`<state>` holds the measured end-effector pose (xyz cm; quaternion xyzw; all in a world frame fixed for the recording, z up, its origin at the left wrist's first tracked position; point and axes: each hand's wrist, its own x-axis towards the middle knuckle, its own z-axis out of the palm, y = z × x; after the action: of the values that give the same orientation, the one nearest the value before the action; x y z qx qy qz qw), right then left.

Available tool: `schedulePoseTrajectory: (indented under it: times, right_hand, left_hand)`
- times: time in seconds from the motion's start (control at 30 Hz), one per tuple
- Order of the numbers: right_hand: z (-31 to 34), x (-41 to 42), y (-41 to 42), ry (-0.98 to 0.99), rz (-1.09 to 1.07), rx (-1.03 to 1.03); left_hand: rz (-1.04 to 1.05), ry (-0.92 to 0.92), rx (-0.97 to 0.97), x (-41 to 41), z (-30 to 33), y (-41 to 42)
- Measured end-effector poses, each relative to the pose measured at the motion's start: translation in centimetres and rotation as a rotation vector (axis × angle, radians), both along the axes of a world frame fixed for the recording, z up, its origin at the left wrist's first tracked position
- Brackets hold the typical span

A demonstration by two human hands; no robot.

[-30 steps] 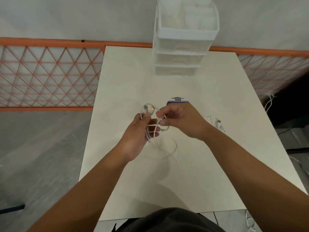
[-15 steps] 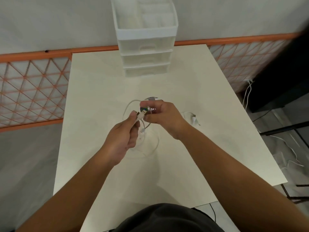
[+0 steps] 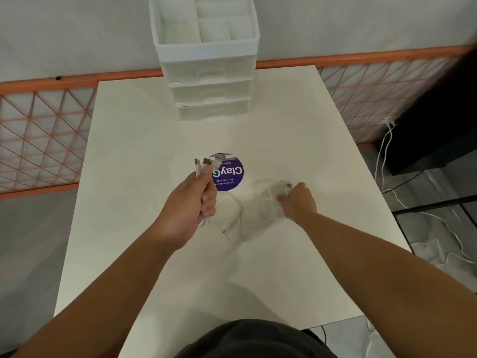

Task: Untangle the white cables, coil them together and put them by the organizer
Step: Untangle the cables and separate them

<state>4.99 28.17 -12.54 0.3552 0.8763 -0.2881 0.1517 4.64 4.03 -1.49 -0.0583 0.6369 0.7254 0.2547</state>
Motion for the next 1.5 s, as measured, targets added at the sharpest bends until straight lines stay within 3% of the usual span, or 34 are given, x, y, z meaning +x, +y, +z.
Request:
schedulePoseTrajectory:
  times: [0.2,0.37,0.43,0.5,0.6,0.7,0.9,1.2,1.37,1.5]
  right_hand:
    - [2.0,-0.7,-0.1,0.124,0.212,0.011]
    - [7.0,-1.0,-1.6,0.532,0.325,0.115]
    - [9.7,-0.9,-3.2,0.587,0.348,-0.059]
    - [12.2,-0.5,-5.6,0.505,0.324,-0.384]
    - [14.5,0.7,-8.6,0.454,0.133,-0.814]
    - [14.7,1.7,-10.1,0.416,0.047,-0.983]
    - [14.4,1.5,-10.0,0.320,0.031,-0.973]
    - [14.6,0.4,-11.1,0.486,-0.008,-0.884]
    - [14.6,-0.4,-10.8,0.479,0.098,-0.855]
    - [15.5,-0.5,-10.1,0.480,0.117,-0.967]
  left_hand:
    - [0.015,0.012,0.043,0.8,0.0,1.2]
    - [0.111,0.021,0.020,0.9,-0.5,1.7]
    - [0.113,0.044,-0.001,0.9,-0.7,1.9]
    - [0.126,0.061,0.025,1.0,-0.6,2.4]
    - [0.106,0.126,0.044,1.1,0.2,2.9]
    - [0.047,0.199,-0.013,1.4,1.0,3.2]
    - [-0.029,0.321,-0.124,2.1,1.6,3.0]
    - [-0.120,0.354,-0.146,0.9,3.3,2.3]
    - [-0.085,0.311,-0.120,0.7,2.8,2.3]
    - [0.022,0.299,-0.135,0.4,2.9,2.1]
